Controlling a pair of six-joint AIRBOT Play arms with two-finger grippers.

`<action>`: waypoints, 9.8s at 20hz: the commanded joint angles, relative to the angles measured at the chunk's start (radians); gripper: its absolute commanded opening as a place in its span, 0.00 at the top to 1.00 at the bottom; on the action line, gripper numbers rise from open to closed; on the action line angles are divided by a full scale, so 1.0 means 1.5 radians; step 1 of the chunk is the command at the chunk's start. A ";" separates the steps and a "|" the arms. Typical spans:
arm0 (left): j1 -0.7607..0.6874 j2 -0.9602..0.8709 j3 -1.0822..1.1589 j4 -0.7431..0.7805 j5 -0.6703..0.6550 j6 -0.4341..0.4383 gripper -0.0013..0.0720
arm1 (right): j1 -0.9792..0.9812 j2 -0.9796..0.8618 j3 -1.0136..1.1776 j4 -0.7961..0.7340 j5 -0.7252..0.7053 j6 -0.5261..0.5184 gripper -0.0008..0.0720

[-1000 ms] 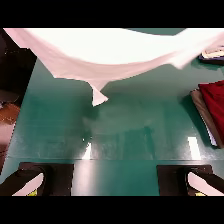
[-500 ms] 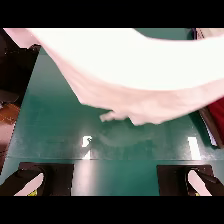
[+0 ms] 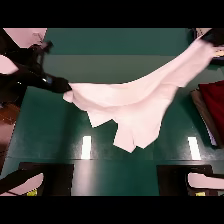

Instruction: Fold the shirts.

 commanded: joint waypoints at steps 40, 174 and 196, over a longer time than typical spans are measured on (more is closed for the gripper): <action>0.001 -0.075 0.059 0.116 0.017 0.013 0.95 | 0.029 -0.268 -0.224 0.145 -0.112 0.017 0.48; 0.229 0.085 0.656 -0.300 -0.014 0.020 0.95 | -0.341 0.445 -0.165 0.316 -0.298 -0.099 0.97; 0.155 -0.012 0.162 -0.164 -0.038 0.018 0.95 | -0.145 0.089 -0.170 0.039 0.061 0.107 0.97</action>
